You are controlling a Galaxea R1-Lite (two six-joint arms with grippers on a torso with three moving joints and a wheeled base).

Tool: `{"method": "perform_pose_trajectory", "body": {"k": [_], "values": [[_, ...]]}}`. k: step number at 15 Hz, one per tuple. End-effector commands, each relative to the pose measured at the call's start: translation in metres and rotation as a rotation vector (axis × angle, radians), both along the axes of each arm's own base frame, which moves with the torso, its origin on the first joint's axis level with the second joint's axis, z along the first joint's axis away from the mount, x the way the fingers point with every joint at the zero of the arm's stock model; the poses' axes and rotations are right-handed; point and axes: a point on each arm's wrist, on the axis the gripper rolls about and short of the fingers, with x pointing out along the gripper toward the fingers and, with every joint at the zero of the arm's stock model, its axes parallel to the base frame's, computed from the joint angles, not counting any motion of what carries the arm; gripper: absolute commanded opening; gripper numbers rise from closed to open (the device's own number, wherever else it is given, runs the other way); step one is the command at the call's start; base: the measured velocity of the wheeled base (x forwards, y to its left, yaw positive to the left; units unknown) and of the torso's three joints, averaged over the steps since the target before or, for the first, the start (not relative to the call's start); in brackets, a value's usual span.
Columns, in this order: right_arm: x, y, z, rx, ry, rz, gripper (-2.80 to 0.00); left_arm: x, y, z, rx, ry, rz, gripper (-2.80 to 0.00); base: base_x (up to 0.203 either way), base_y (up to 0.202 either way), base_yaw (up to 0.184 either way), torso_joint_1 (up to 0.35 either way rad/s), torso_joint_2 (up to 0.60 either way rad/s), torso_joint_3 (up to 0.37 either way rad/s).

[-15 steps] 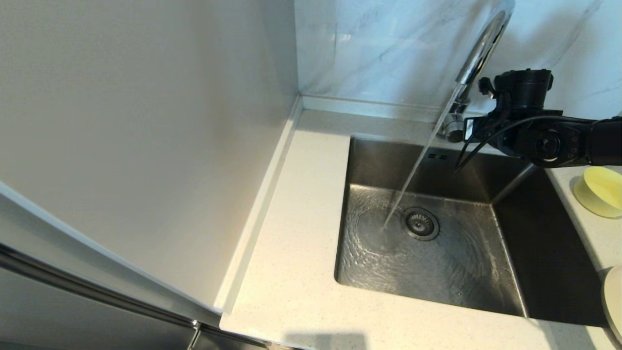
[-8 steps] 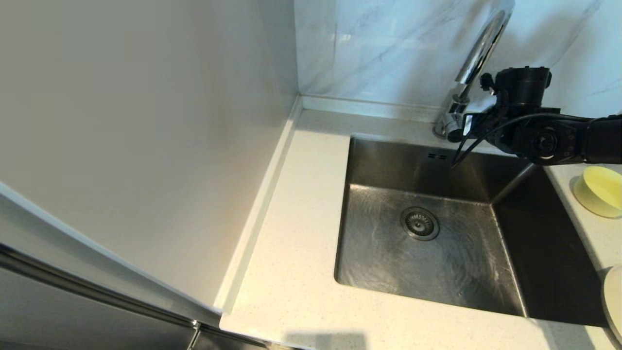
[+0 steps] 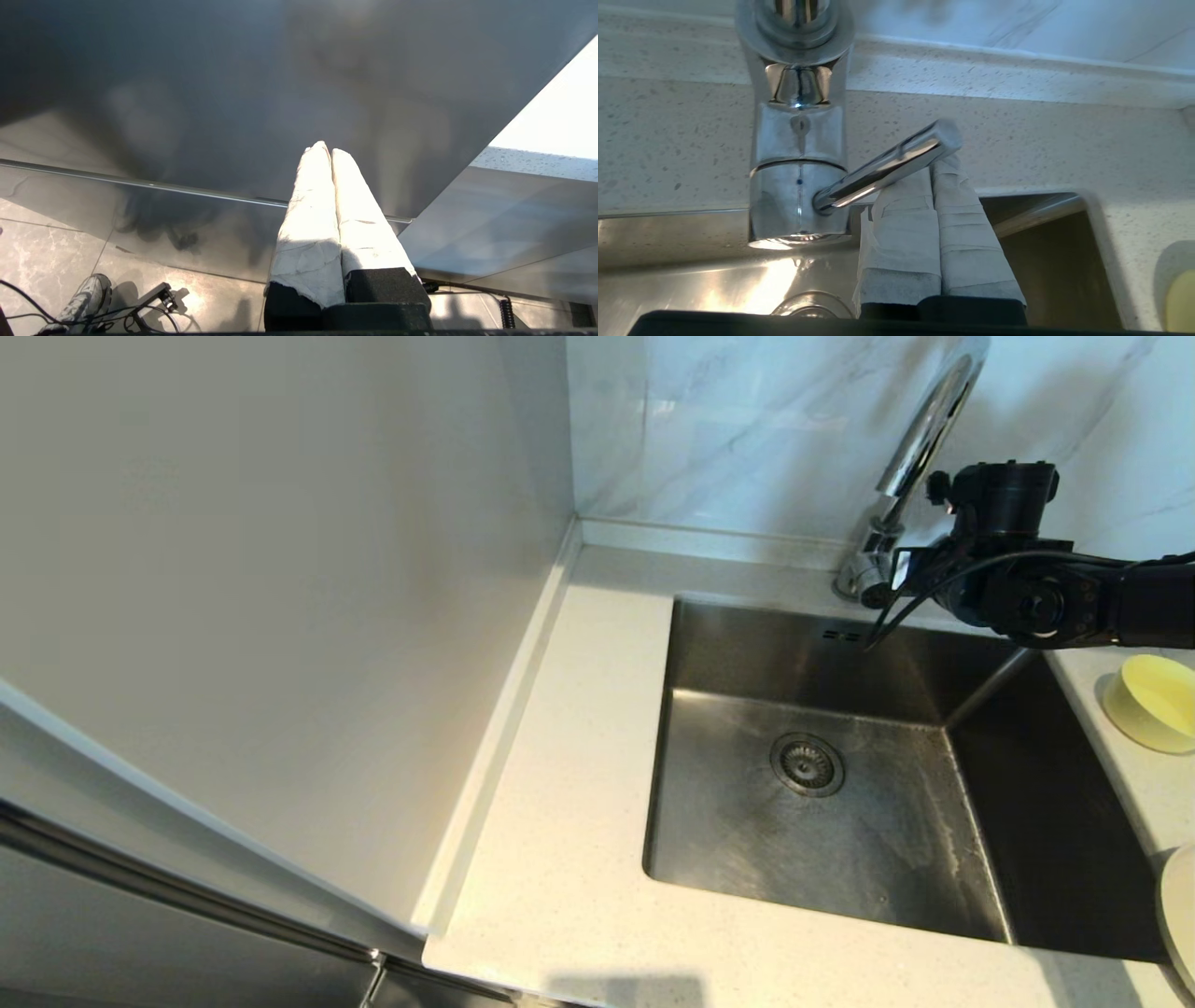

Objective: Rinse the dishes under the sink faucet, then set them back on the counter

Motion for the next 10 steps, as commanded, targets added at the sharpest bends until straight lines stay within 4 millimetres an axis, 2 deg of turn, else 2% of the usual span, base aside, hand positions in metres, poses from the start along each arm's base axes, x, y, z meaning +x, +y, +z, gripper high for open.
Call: {"method": "perform_pose_trajectory", "body": {"k": [1, 3, 5, 8, 10], "values": [[-0.014, -0.007, 0.012, -0.002, -0.010, -0.019, -2.80, 0.000, 0.000, 0.000, 0.000, 0.000, 0.001, -2.80, 0.000, 0.000, 0.000, 0.000, 0.00, 0.000], [-0.043, -0.018, 0.022, -0.006, 0.012, -0.041, -2.80, 0.000, 0.000, 0.000, 0.001, 0.000, 0.001, -2.80, 0.000, 0.000, 0.000, 0.000, 0.00, 0.000], [-0.089, -0.031, 0.029, -0.007, 0.044, -0.069, -2.80, 0.000, 0.000, 0.000, -0.001, 0.000, -0.001, -2.80, 0.000, 0.000, 0.000, 0.000, 0.00, 0.000], [-0.173, -0.062, 0.034, 0.002, 0.051, -0.147, -2.80, 0.000, 0.000, 0.000, 0.001, 0.000, -0.001, -2.80, 0.000, 0.000, 0.000, 0.000, 0.00, 0.000], [-0.232, -0.069, 0.036, 0.009, 0.010, -0.174, -2.80, 0.000, 0.000, 0.000, 0.001, 0.000, 0.001, -2.80, 0.000, 0.000, 0.000, 0.000, 0.00, 0.000]]}}
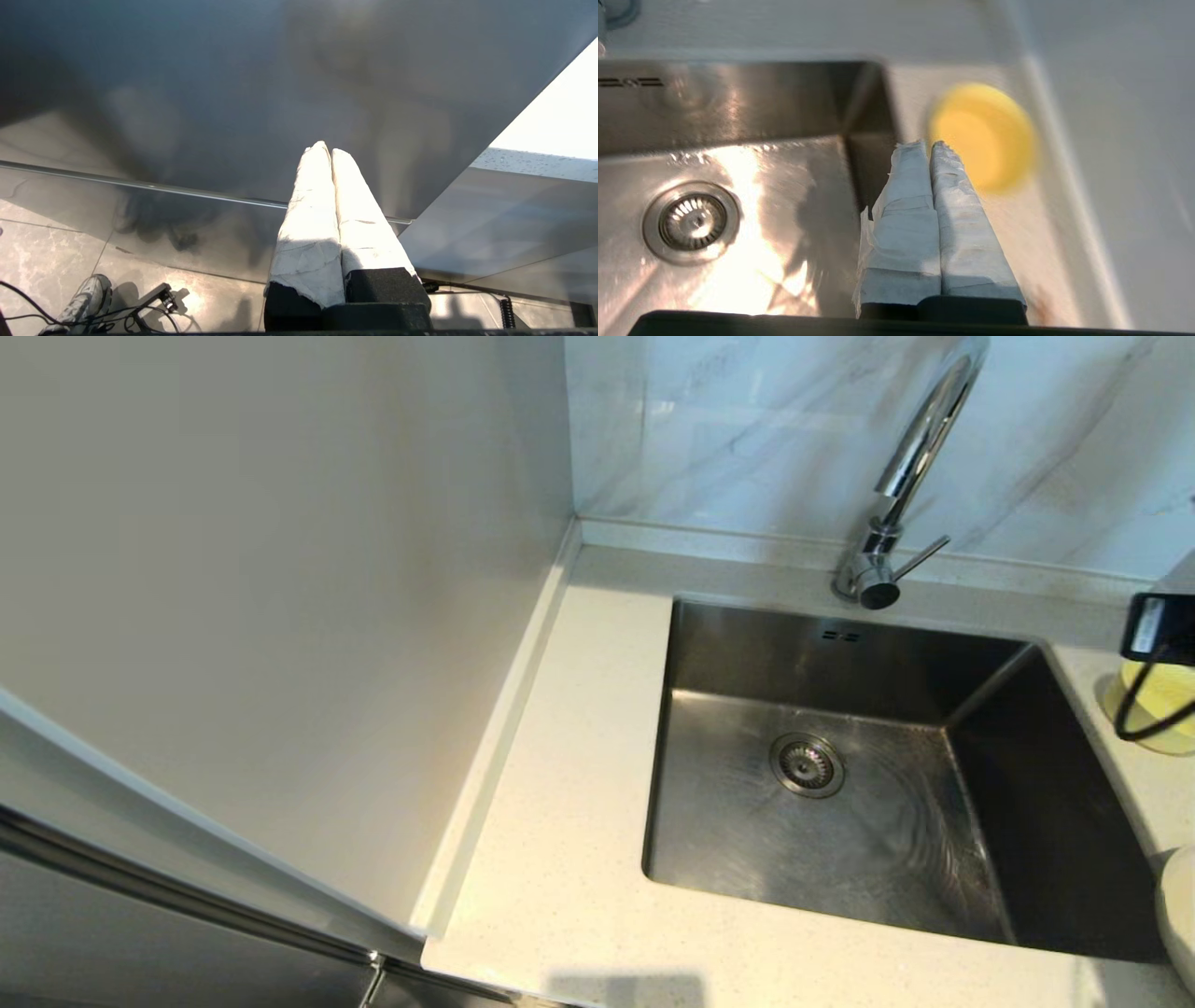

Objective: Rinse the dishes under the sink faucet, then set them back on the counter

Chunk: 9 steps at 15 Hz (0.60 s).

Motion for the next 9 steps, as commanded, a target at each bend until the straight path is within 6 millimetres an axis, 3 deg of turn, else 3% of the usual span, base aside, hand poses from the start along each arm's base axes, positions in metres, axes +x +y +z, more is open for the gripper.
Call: {"method": "perform_pose_trajectory", "body": {"k": [1, 5, 7, 9], "values": [[-0.077, 0.003, 0.020, -0.016, -0.129, -0.027, -2.80, 0.000, 0.000, 0.000, -0.001, 0.000, -0.001, -2.80, 0.000, 0.000, 0.000, 0.000, 0.00, 0.000], [-0.182, 0.020, -0.015, -0.006, -0.204, 0.000, -2.80, 0.000, 0.000, 0.000, -0.001, 0.000, 0.000, -2.80, 0.000, 0.000, 0.000, 0.000, 0.00, 0.000], [-0.219, 0.028, -0.031, 0.012, -0.212, 0.028, -2.80, 0.000, 0.000, 0.000, -0.001, 0.000, 0.000, -2.80, 0.000, 0.000, 0.000, 0.000, 0.00, 0.000], [-0.243, 0.032, -0.050, -0.009, -0.206, 0.074, -2.80, 0.000, 0.000, 0.000, -0.001, 0.000, -0.001, -2.80, 0.000, 0.000, 0.000, 0.000, 0.00, 0.000]]}}
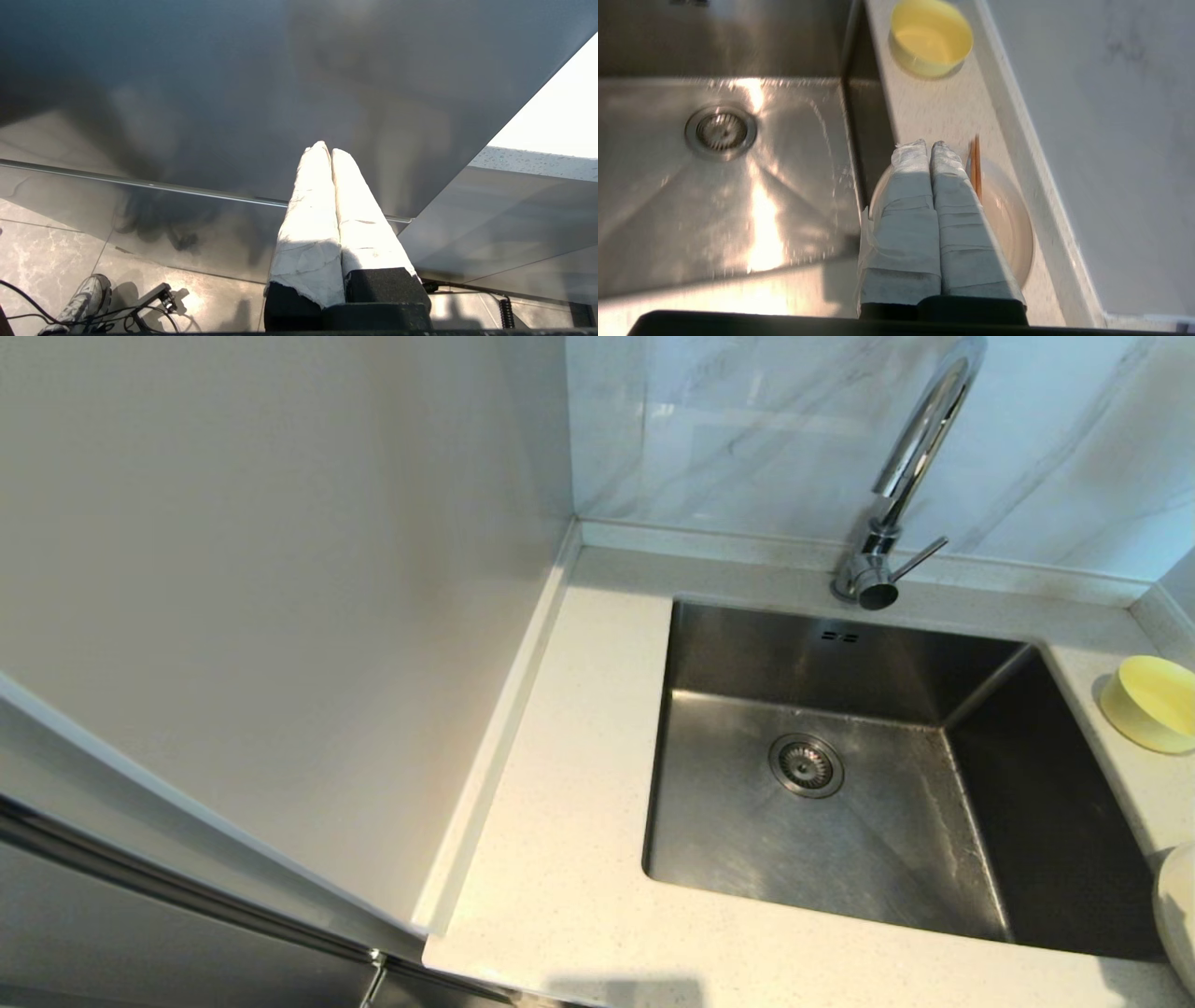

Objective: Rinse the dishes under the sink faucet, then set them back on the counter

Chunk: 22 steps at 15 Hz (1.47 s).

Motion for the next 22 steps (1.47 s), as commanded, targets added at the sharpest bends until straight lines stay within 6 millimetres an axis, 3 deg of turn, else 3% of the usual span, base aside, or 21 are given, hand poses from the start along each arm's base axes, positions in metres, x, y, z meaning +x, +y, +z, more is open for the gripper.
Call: {"method": "perform_pose_trajectory", "body": {"k": [1, 5, 9, 14, 22], "values": [[-0.036, 0.005, -0.023, -0.020, -0.079, 0.037, -2.80, 0.000, 0.000, 0.000, 0.001, 0.000, 0.001, -2.80, 0.000, 0.000, 0.000, 0.000, 0.00, 0.000], [-0.060, 0.006, -0.099, -0.038, -0.046, 0.122, -2.80, 0.000, 0.000, 0.000, 0.000, 0.000, 0.000, -2.80, 0.000, 0.000, 0.000, 0.000, 0.00, 0.000], [-0.068, 0.008, -0.138, -0.053, -0.081, 0.245, -2.80, 0.000, 0.000, 0.000, 0.000, 0.000, 0.001, -2.80, 0.000, 0.000, 0.000, 0.000, 0.00, 0.000], [-0.067, 0.014, -0.152, -0.025, -0.091, 0.489, -2.80, 0.000, 0.000, 0.000, 0.000, 0.000, 0.001, -2.80, 0.000, 0.000, 0.000, 0.000, 0.00, 0.000], [-0.065, 0.014, -0.158, 0.009, -0.078, 0.500, -2.80, 0.000, 0.000, 0.000, 0.000, 0.000, 0.001, -2.80, 0.000, 0.000, 0.000, 0.000, 0.00, 0.000]]}}
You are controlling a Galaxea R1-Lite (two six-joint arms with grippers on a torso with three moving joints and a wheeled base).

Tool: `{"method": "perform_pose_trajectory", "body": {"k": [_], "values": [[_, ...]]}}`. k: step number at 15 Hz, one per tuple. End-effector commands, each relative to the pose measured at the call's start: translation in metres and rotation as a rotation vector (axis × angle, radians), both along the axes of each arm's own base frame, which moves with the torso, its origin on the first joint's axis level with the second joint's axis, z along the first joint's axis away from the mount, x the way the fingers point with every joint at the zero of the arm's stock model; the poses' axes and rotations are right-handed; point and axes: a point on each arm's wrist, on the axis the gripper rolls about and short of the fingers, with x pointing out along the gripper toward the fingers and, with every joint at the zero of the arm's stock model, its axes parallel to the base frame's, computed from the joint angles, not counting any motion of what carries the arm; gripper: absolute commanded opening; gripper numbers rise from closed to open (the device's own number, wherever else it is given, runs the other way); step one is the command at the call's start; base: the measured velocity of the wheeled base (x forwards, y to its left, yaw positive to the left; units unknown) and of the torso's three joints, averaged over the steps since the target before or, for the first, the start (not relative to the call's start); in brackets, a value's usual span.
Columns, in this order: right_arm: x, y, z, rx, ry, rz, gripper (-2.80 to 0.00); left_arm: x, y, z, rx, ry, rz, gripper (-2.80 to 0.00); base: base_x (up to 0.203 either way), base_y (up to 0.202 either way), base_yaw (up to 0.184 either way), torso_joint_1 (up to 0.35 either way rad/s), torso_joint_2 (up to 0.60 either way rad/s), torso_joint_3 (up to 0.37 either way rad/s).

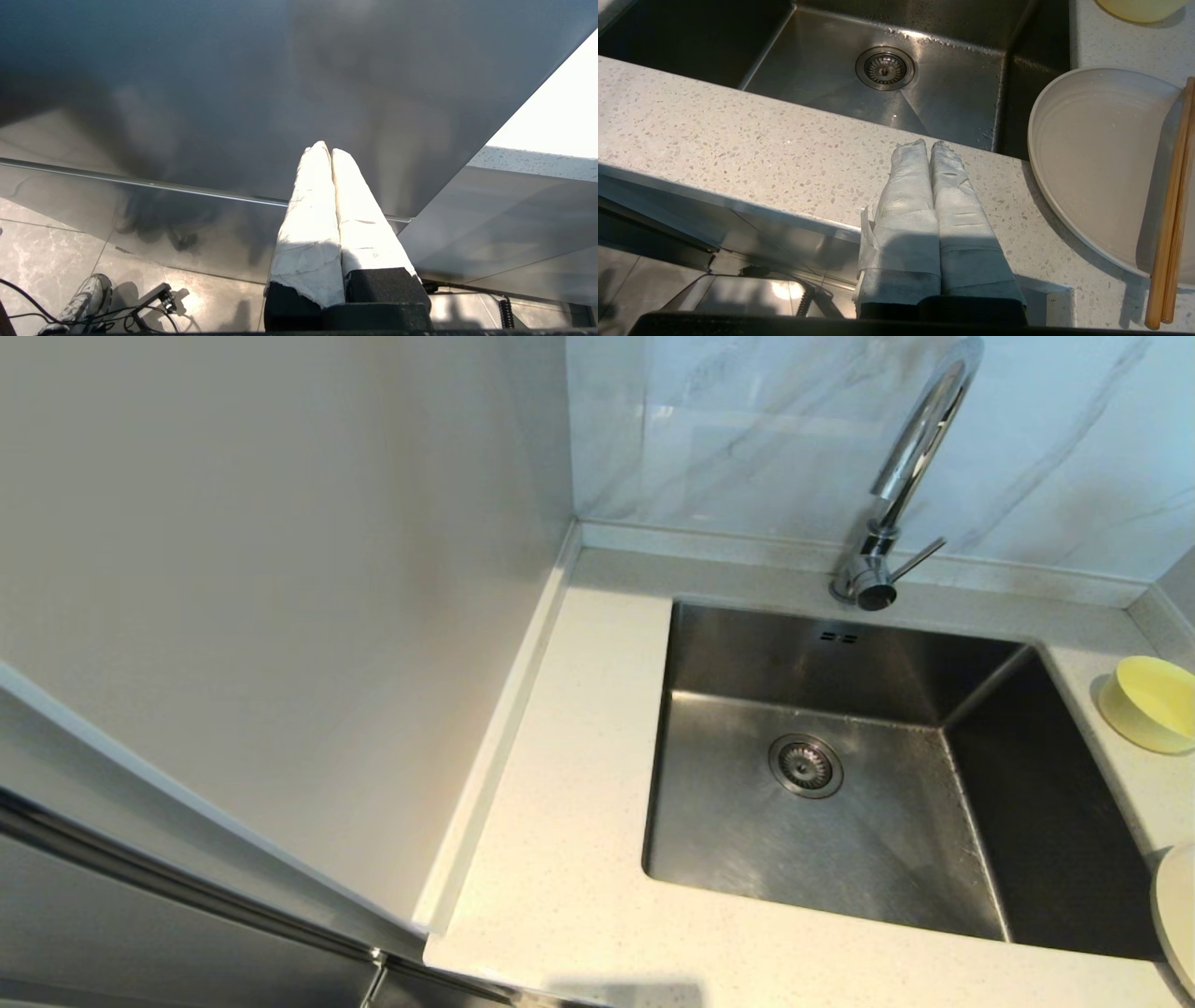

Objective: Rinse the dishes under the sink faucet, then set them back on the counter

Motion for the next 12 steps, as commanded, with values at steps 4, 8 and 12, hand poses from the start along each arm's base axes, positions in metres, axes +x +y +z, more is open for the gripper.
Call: {"method": "perform_pose_trajectory", "body": {"k": [4, 8, 12], "values": [[0.0010, -0.0002, -0.0031, 0.024, 0.019, -0.006, -2.80, 0.0000, 0.0000, 0.0000, 0.000, 0.000, -0.001, -2.80, 0.000, 0.000, 0.000, 0.000, 0.00, 0.000], [0.0009, -0.0006, -0.0025, 0.083, 0.015, -0.027, -2.80, 0.0000, 0.0000, 0.0000, 0.000, 0.000, -0.001, -2.80, 0.000, 0.000, 0.000, 0.000, 0.00, 0.000], [0.0009, -0.0006, -0.0025, 0.083, 0.014, -0.029, -2.80, 0.0000, 0.0000, 0.0000, 0.000, 0.000, -0.001, -2.80, 0.000, 0.000, 0.000, 0.000, 0.00, 0.000]]}}
